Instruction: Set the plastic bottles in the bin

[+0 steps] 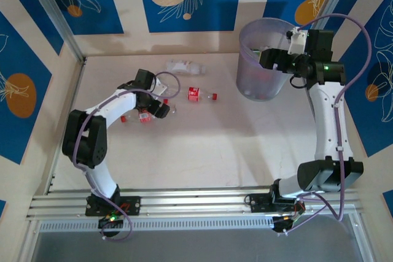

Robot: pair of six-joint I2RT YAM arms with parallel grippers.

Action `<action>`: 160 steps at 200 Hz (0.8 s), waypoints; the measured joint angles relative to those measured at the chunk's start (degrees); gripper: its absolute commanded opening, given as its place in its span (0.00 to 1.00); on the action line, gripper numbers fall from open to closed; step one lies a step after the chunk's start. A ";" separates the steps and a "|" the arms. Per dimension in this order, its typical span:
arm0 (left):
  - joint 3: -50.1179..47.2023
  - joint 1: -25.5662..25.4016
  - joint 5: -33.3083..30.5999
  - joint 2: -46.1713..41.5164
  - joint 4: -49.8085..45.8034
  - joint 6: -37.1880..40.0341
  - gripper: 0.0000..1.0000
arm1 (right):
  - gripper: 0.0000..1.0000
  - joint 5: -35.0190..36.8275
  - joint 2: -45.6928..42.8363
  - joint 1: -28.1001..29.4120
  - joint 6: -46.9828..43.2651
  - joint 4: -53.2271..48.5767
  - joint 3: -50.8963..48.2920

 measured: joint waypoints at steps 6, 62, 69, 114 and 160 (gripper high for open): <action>0.04 -0.04 0.00 0.28 -0.39 0.24 0.91 | 0.88 -0.20 -0.11 0.00 0.22 0.15 -0.42; 0.04 -0.70 -0.11 2.89 -1.27 1.03 0.87 | 0.88 -1.31 -2.12 0.44 1.49 0.94 -5.20; 0.04 -0.74 -0.31 3.06 -1.14 1.03 0.86 | 0.88 -1.55 -2.49 0.61 1.70 0.96 -5.66; 0.04 -1.18 -1.18 4.35 -1.07 -0.28 0.72 | 0.88 -2.67 -3.96 1.55 2.36 1.36 -6.93; 0.04 -1.77 -2.03 4.44 -1.42 -1.84 0.65 | 0.88 -3.21 -4.31 2.47 2.80 1.46 -9.27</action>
